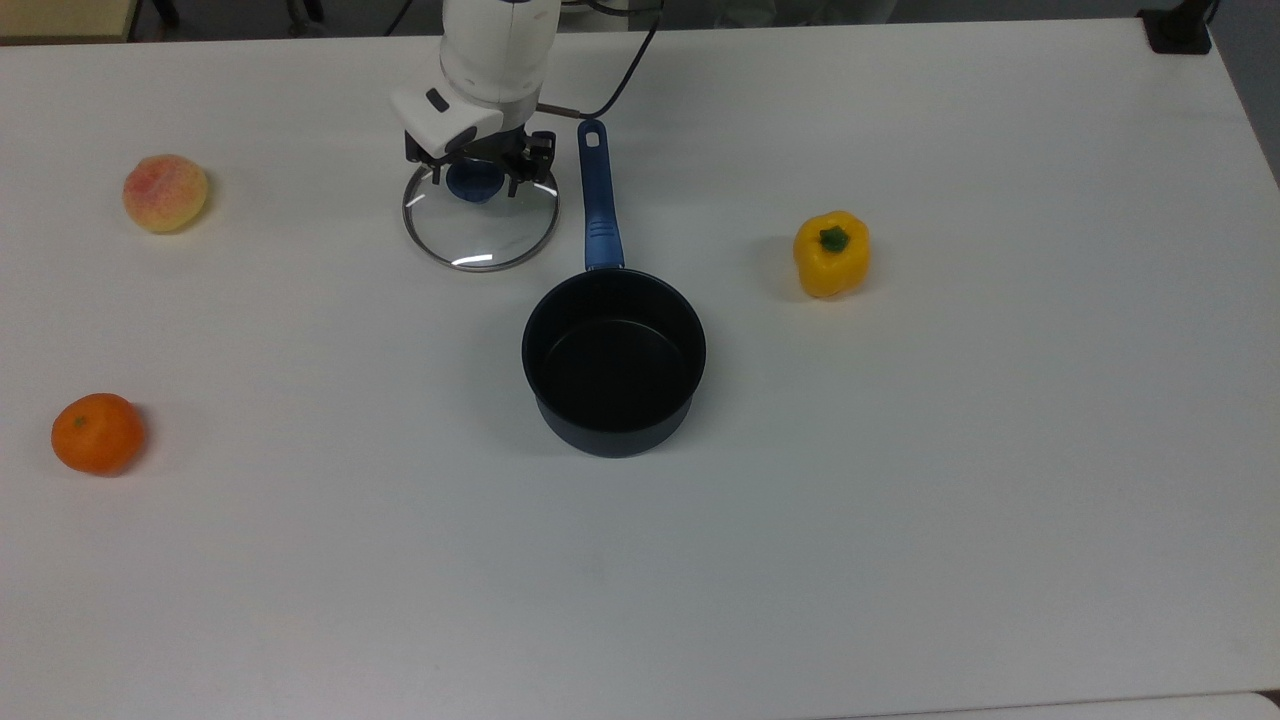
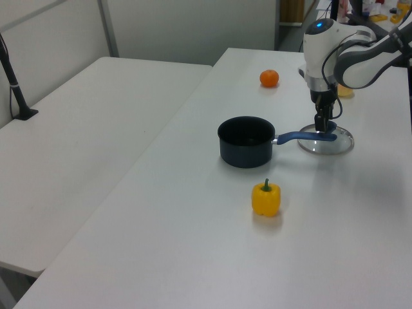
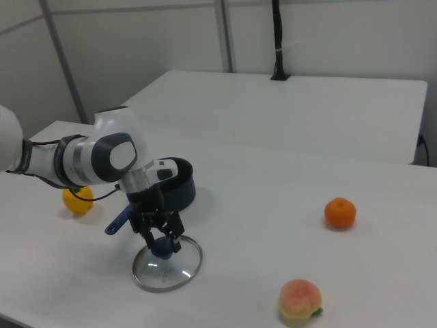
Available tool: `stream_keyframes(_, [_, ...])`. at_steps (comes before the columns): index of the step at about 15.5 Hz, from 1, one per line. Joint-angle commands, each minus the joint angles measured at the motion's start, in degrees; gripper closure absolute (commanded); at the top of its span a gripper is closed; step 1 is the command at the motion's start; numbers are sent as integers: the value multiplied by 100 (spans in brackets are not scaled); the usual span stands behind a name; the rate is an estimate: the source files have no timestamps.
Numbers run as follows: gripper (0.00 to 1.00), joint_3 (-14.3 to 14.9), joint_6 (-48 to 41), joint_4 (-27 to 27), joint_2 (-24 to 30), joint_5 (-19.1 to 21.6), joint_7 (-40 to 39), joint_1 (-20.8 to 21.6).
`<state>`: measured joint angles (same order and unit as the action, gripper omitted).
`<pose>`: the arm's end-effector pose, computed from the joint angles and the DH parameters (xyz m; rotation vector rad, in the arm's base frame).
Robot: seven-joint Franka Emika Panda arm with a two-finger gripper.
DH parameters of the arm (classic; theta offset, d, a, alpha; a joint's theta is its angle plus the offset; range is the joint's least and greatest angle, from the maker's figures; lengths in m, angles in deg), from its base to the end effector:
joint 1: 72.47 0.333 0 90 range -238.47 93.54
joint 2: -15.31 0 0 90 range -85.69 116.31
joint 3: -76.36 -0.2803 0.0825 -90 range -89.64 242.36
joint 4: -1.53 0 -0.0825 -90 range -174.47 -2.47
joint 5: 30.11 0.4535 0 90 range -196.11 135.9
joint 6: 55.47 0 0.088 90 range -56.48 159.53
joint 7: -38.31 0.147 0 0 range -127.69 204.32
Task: Open lid
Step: 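Carry the lid beside the saucepan and lower it onto the table, then open the gripper and raise it away from the lid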
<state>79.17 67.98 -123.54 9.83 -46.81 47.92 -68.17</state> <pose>0.5787 -0.0067 0.2178 2.8895 0.0503 -0.1448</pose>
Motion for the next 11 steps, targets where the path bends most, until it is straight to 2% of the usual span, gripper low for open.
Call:
stream_keyframes(1, [0,-79,-478,184,152,-44,156,-17])
stream_keyframes(6, [0,-35,-1639,1378,205,96,121,-201])
stream_keyframes(11, [0,-8,-2412,2591,240,851,156,-254])
